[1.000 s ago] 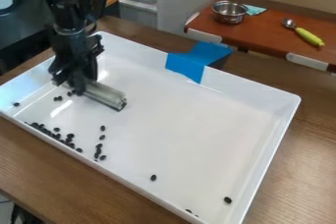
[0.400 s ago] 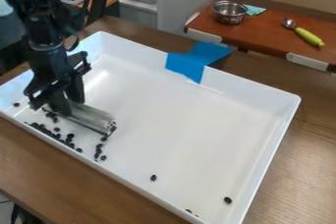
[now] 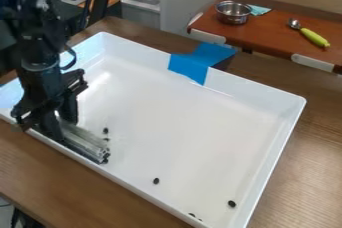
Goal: Sweep into pile
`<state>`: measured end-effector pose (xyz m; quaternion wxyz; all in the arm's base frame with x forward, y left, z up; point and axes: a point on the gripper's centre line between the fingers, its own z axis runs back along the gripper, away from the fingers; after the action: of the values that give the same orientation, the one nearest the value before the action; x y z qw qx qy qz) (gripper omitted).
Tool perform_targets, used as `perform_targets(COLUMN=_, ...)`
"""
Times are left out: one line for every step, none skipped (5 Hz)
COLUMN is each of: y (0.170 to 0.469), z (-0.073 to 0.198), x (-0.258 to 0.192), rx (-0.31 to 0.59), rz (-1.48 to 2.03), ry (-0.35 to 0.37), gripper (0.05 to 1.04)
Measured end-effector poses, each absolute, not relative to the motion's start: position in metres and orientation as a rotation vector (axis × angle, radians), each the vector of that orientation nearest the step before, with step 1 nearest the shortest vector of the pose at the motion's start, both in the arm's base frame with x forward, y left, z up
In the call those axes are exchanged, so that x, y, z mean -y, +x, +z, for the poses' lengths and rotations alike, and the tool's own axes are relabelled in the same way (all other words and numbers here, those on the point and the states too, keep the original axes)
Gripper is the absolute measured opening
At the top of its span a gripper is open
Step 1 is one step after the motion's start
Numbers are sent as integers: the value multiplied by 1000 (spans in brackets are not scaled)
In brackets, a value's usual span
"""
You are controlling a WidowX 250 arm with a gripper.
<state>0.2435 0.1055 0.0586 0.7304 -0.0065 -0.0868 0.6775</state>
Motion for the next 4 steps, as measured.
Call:
perform_targets(y=248, z=62, x=-100, rx=201, rz=1489, ry=-28, gripper=351)
perform_targets(y=283, z=94, x=-106, rx=280, rz=1538, ry=-119, gripper=351)
perform_targets(y=309, z=101, x=-109, rx=278, rz=1567, ry=-134, gripper=351)
perform_targets(y=331, z=98, x=-115, rx=304, rz=1588, ry=-110, gripper=351)
